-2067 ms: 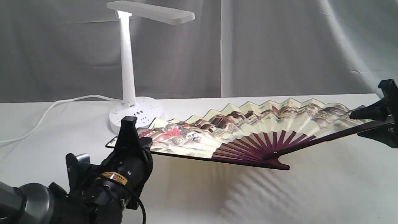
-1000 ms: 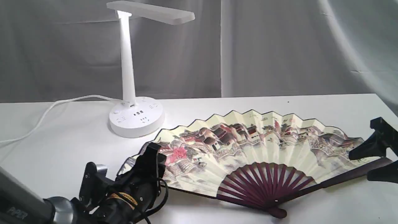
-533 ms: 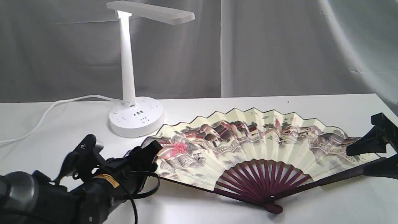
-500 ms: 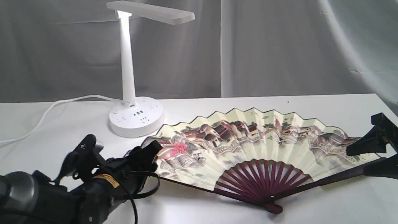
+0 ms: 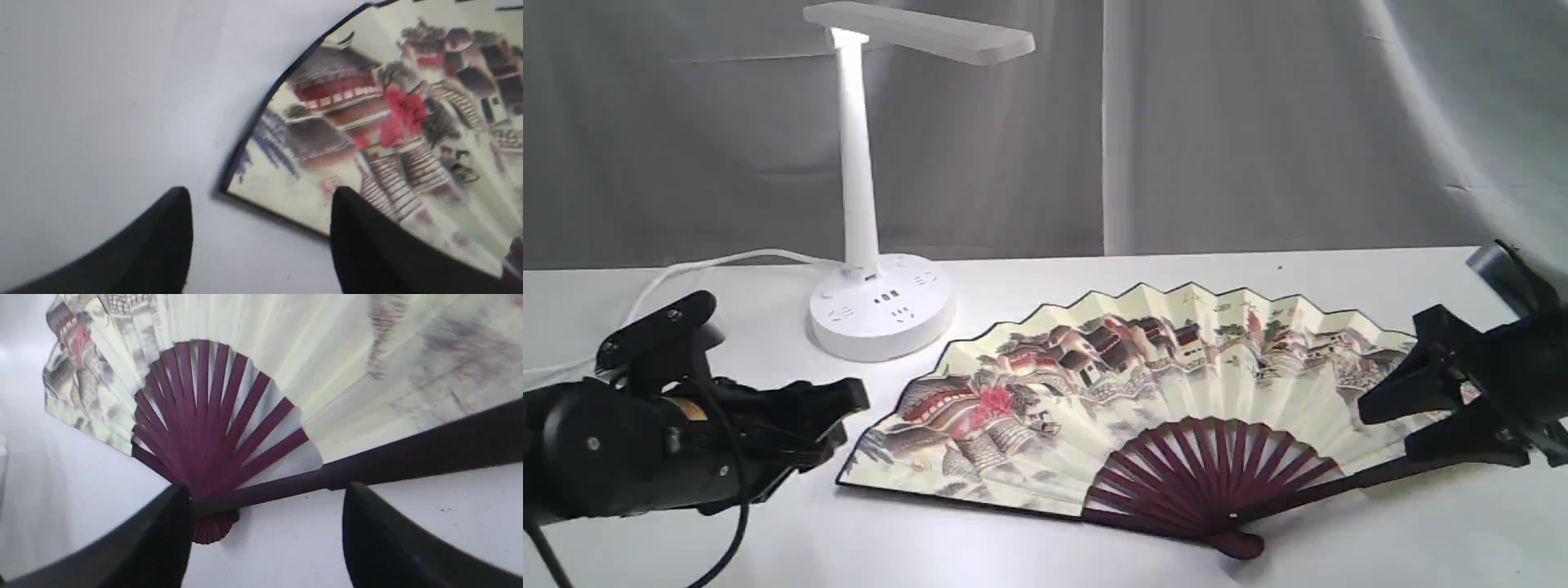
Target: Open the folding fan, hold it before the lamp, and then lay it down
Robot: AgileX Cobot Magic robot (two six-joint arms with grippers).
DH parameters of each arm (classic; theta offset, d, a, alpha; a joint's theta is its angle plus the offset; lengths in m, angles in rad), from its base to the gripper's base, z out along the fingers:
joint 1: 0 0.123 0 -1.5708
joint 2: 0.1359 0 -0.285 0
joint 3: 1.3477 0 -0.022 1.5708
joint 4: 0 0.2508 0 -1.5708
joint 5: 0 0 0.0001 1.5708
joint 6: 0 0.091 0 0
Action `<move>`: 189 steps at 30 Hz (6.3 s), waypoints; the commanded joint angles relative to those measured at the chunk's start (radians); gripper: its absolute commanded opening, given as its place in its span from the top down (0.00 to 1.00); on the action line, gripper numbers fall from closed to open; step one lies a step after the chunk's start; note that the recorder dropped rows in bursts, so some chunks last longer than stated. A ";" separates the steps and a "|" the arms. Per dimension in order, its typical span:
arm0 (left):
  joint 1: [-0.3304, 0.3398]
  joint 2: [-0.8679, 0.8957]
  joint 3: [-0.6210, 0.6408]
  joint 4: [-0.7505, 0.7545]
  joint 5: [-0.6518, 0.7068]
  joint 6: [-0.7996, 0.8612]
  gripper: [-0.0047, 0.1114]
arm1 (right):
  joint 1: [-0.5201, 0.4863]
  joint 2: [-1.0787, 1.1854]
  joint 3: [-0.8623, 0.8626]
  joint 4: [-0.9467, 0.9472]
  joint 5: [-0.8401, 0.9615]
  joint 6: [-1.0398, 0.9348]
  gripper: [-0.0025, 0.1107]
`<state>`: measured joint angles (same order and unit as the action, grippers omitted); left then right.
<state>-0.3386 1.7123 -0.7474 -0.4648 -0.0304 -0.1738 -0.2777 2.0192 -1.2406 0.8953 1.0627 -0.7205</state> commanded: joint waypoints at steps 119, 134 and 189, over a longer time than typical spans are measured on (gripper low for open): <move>0.340 -1.049 -0.200 0.425 0.900 0.205 0.96 | 0.198 -1.372 0.348 -0.947 -0.162 0.673 0.98; 0.339 -1.197 -0.200 0.445 0.867 0.174 0.96 | 0.198 -1.611 0.348 -0.968 -0.051 0.639 0.98; 0.340 -1.712 0.569 0.497 0.235 0.123 0.96 | 0.289 -2.019 1.007 -1.033 -0.753 0.837 0.98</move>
<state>-0.0008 0.0025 -0.2028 0.0407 0.2224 -0.0424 0.0105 0.0034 -0.2709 -0.1281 0.3538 0.1133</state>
